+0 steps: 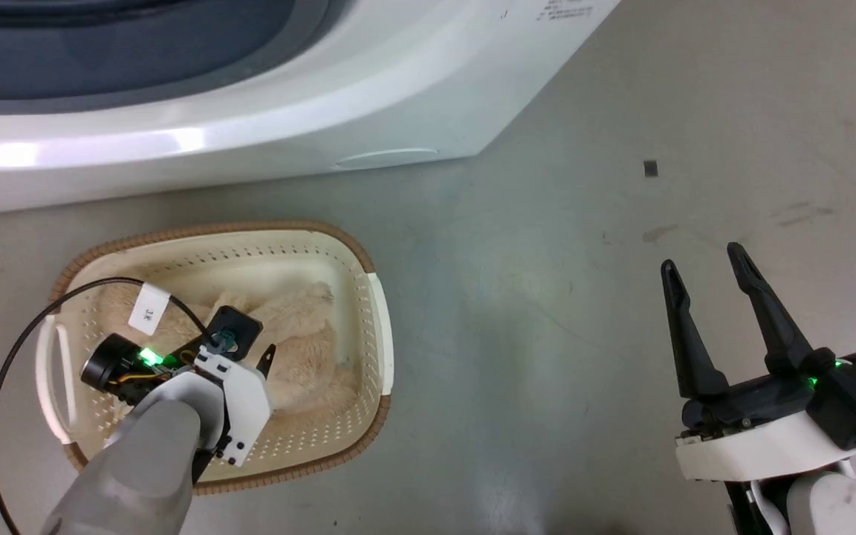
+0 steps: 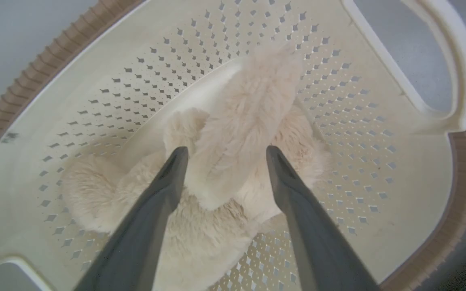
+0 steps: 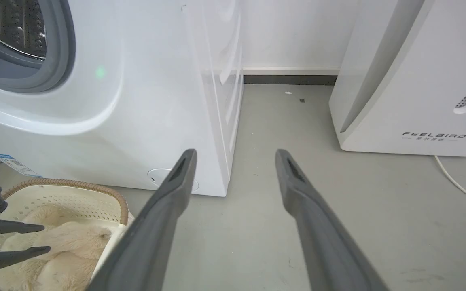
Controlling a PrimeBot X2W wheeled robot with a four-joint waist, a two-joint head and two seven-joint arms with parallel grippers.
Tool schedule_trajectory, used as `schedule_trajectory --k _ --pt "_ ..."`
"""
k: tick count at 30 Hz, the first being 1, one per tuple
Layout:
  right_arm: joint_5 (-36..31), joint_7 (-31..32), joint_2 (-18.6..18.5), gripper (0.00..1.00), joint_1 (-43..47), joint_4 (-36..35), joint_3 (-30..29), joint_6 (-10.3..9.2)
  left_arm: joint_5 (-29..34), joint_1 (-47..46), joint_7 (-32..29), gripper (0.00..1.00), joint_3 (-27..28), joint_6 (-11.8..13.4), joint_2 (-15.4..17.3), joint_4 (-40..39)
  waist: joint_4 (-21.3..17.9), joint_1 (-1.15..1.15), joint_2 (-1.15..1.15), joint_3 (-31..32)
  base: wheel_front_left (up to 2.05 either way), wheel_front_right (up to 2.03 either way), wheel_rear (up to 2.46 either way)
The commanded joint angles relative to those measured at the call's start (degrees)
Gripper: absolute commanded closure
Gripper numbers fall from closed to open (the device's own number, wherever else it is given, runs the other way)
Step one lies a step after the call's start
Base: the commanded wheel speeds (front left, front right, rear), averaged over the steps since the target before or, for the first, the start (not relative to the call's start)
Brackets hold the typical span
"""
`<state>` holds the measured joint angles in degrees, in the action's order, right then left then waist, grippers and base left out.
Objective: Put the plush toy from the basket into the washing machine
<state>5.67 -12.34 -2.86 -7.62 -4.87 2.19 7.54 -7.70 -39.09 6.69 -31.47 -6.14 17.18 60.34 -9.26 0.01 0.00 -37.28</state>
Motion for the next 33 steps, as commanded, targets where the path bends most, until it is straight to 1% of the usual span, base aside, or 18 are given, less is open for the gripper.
schedule_trajectory --k 1,10,16,17,18,24,29,33 --pt "1.0 -0.6 0.0 0.00 -1.1 -0.4 -0.1 -0.05 -0.4 -2.2 0.4 0.00 -1.3 -0.3 0.6 1.9 -0.6 -0.01 0.00 -1.5 0.00 0.00 0.00" --pt "2.6 -1.7 0.0 0.00 -2.1 -1.3 -0.1 -0.05 -1.5 -8.0 2.1 0.00 -5.8 -0.9 2.6 7.6 -1.6 -0.01 0.00 -6.5 0.00 0.00 0.00" --pt "3.0 -2.3 0.0 0.00 -2.7 -1.6 0.0 -0.05 -2.2 -10.9 3.1 0.00 -7.9 -1.2 3.3 10.8 -2.0 -0.01 0.00 -9.1 0.00 0.00 0.00" --pt "3.1 -2.4 0.0 0.00 -2.8 -1.6 0.1 -0.05 -2.5 -11.3 3.5 0.97 -8.4 -1.2 3.2 11.3 -2.1 -0.01 0.00 -9.4 0.00 0.00 0.00" --pt "3.2 -2.5 0.0 0.00 -2.9 -1.5 0.1 -0.05 -2.9 -11.6 3.8 1.00 -8.9 -1.3 3.0 11.9 -2.1 -0.01 0.00 -9.7 0.00 0.00 0.00" --pt "3.2 -2.7 0.0 0.00 -2.9 -0.3 0.4 -0.05 -4.9 -10.5 5.7 1.00 -9.7 -1.3 1.8 12.6 -1.7 -0.01 0.00 -7.4 0.00 0.00 0.00" --pt "3.2 -2.7 0.0 0.00 -2.6 1.1 0.4 -0.05 -7.0 -7.8 7.4 1.00 -8.6 -1.2 1.4 12.3 -1.5 -0.01 0.00 -2.6 0.00 0.00 0.00" --pt "3.2 -2.7 0.0 0.00 -1.7 2.5 0.5 -0.05 -9.0 -4.2 8.2 1.00 -6.9 -0.2 1.1 10.6 -1.2 -0.01 0.00 2.5 0.00 0.00 0.00"
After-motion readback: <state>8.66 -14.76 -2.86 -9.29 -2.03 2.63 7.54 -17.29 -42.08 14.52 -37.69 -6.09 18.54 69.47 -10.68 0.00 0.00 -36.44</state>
